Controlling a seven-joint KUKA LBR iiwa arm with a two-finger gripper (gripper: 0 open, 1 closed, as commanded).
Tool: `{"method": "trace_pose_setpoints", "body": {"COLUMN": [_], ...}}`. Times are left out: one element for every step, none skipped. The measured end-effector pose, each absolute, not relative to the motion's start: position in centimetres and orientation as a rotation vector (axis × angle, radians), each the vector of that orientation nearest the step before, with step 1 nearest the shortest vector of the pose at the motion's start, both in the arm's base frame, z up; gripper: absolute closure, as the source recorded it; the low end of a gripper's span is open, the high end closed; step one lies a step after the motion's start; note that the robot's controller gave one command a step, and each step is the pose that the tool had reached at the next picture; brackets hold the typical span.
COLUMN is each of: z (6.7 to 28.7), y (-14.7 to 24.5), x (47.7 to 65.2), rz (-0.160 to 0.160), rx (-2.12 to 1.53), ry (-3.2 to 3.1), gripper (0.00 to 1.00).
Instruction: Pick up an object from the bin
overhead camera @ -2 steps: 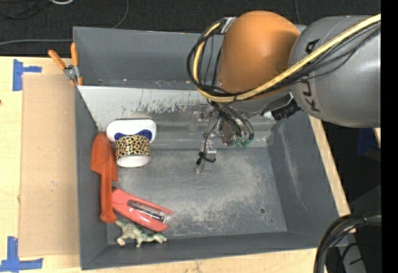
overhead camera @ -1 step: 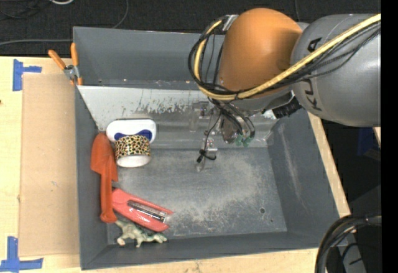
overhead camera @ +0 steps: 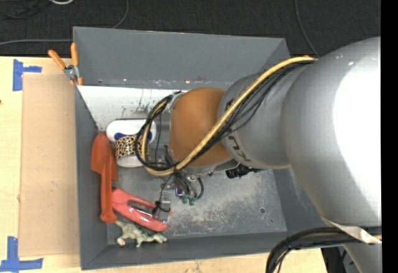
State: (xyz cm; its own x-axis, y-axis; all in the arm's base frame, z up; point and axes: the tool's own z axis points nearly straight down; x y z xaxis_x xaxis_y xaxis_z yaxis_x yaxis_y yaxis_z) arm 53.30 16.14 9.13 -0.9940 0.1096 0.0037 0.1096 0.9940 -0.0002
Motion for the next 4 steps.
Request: {"method": "trace_pose_setpoints", "body": {"z": [16.3,9.7,7.3,7.3], "y": [18.2,20.0,20.4,21.7], "x": [52.5,49.9,49.2,48.5], "rz": [-0.004,0.009,-0.005,0.005], "rx": [-0.078,-0.379,-0.314,-0.765], "ry": [-3.155,-3.101,-3.136,-3.042], "gripper": [0.00,0.00,0.00,1.00]}}
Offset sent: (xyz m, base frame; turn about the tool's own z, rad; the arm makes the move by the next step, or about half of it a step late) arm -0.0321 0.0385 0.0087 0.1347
